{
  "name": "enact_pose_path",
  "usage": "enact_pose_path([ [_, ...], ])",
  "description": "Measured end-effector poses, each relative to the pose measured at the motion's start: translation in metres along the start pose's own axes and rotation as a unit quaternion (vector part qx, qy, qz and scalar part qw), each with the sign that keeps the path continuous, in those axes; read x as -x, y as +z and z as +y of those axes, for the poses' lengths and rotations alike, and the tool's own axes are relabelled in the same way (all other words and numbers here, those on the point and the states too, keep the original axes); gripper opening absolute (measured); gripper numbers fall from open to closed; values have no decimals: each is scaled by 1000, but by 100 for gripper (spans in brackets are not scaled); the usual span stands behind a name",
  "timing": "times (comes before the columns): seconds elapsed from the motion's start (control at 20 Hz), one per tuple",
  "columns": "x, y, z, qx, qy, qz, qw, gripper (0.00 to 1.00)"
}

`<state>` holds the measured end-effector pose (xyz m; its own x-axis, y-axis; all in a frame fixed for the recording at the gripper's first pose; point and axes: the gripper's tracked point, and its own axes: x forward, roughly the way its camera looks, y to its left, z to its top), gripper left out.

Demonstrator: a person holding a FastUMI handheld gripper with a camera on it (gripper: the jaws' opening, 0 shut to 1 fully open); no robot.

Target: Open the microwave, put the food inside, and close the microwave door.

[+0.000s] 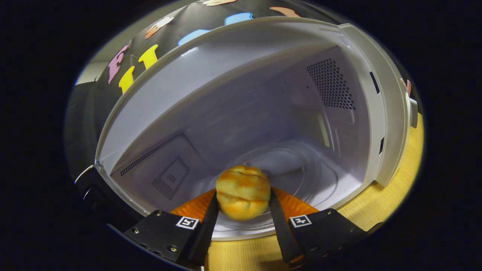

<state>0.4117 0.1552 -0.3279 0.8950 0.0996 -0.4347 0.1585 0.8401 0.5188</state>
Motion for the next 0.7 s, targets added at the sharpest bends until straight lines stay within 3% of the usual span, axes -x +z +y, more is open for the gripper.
enact_pose_path([
  [0.4,-15,-5,-5,60,-9,-8,998,76],
  [0.7,-5,-11,-5,96,-11,1,995,94],
])
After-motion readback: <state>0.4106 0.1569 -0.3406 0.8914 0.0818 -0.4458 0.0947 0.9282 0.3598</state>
